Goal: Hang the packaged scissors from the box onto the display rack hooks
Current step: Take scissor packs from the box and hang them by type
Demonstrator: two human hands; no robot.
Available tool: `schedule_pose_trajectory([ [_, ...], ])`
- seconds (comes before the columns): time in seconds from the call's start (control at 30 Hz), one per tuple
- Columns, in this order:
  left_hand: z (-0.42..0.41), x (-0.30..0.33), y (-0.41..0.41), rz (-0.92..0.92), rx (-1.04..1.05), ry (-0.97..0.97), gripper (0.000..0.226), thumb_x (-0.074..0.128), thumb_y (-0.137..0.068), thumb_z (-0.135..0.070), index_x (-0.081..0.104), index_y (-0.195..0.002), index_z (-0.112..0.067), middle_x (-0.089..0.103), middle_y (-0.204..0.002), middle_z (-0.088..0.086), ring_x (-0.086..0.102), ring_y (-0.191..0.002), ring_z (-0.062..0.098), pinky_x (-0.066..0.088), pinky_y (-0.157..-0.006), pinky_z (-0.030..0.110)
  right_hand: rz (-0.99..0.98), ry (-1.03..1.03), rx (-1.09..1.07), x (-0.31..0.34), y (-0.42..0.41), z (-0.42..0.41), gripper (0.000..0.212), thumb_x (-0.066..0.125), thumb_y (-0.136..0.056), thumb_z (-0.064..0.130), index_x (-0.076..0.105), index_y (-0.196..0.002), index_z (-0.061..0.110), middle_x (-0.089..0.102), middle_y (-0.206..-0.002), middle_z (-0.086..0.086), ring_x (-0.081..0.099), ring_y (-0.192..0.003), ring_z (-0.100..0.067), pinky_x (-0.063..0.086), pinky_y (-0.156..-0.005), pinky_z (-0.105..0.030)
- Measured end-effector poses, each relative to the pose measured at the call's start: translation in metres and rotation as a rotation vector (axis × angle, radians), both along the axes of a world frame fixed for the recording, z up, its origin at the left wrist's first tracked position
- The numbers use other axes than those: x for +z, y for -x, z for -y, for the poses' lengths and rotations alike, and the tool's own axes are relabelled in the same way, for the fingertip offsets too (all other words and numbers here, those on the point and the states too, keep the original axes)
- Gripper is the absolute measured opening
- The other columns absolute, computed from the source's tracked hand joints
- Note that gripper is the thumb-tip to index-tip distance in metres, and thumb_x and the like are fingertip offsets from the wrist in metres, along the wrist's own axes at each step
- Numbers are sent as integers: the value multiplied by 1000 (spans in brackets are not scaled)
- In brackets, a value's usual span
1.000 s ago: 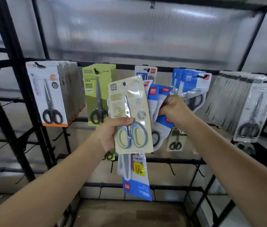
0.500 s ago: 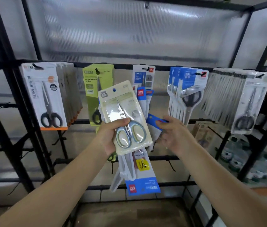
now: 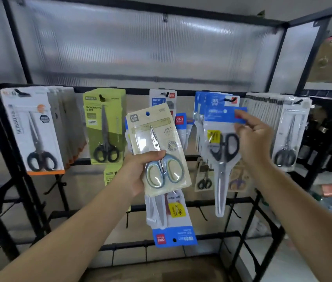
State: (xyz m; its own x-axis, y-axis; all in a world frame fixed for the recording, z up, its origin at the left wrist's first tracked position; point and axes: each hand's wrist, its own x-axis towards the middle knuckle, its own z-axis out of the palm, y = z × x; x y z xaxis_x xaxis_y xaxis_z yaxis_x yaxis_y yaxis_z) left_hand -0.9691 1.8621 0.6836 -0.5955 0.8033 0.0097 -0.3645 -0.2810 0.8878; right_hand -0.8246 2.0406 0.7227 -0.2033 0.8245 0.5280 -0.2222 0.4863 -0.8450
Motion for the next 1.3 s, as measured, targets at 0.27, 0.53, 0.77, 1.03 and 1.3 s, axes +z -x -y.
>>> schedule_pose_trajectory([
  [0.27,-36,9,-10,-25,34,2,36,70,-58,-6,66,-93,-4,71,-71,9,69,-61,23,54,-52,30,352,-190,-185,41,6,-76,43,48,-90,-1,55,-129,15,57,-130,-5,42,-34,0,29,-32,-6],
  [0.53,-61,10,-22,-15,37,2,50,69,-59,-8,60,-108,-1,69,-81,12,69,-64,23,55,-53,29,429,-252,-116,43,5,-96,44,45,-90,-2,54,-130,14,62,-124,-3,36,-32,-2,27,-32,-8],
  [0.77,-75,11,-28,-12,38,-2,52,67,-60,-7,60,-112,-2,71,-83,11,69,-66,23,55,-54,30,458,-292,-88,37,-2,-104,42,42,-89,-6,57,-126,9,65,-117,-9,38,-47,-7,31,-34,-8],
  [1.03,-97,9,-37,21,79,-9,65,67,-59,-6,57,-124,-4,69,-94,12,68,-73,25,56,-60,32,397,-373,-67,33,3,-108,35,43,-91,-5,61,-120,2,69,-92,-6,36,-43,-9,31,-39,-9],
  [1.3,-93,1,-30,40,112,12,70,68,-58,-7,55,-127,-5,67,-101,13,65,-80,28,53,-68,36,564,-332,-17,29,14,-112,42,41,-93,-1,50,-133,10,49,-75,3,35,-51,-7,32,-43,-9],
])
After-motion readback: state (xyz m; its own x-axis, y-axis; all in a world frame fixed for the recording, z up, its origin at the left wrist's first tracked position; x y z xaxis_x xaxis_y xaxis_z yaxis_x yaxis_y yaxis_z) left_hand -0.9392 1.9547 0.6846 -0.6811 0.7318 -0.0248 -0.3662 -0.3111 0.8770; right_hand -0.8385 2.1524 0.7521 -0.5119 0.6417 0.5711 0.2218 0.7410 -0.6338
